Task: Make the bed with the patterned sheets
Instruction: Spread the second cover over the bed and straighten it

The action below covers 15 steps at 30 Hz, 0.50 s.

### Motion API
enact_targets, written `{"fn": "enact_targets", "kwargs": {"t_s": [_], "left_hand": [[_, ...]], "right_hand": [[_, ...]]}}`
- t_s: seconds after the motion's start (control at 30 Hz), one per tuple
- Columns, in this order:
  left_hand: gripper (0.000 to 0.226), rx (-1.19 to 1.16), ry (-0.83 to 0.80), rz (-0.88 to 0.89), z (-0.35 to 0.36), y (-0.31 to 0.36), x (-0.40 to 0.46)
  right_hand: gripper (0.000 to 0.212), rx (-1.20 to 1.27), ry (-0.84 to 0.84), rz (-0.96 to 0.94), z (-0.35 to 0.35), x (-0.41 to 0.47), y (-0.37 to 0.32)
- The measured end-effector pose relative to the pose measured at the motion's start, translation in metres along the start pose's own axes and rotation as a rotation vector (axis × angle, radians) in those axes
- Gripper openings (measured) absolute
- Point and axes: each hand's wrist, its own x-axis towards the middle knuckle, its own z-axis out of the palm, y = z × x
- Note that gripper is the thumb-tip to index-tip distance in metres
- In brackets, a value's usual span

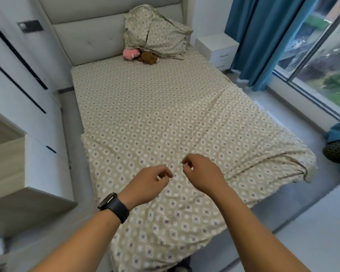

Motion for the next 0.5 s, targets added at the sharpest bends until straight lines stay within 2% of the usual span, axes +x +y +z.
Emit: {"fn": "enact_targets", "kwargs": {"t_s": [0.23, 0.5], "left_hand": [[0.016, 0.059, 0.011, -0.033, 0.023, 0.021, 0.001], [0.016, 0.045, -0.031, 0.031, 0.063, 0.049, 0.016]], "right_hand": [[0.027, 0.003, -0.063, -0.050, -0.013, 0.011, 0.024], [0.026, -0.068, -0.007, -0.025, -0.042, -0.003, 0.060]]}}
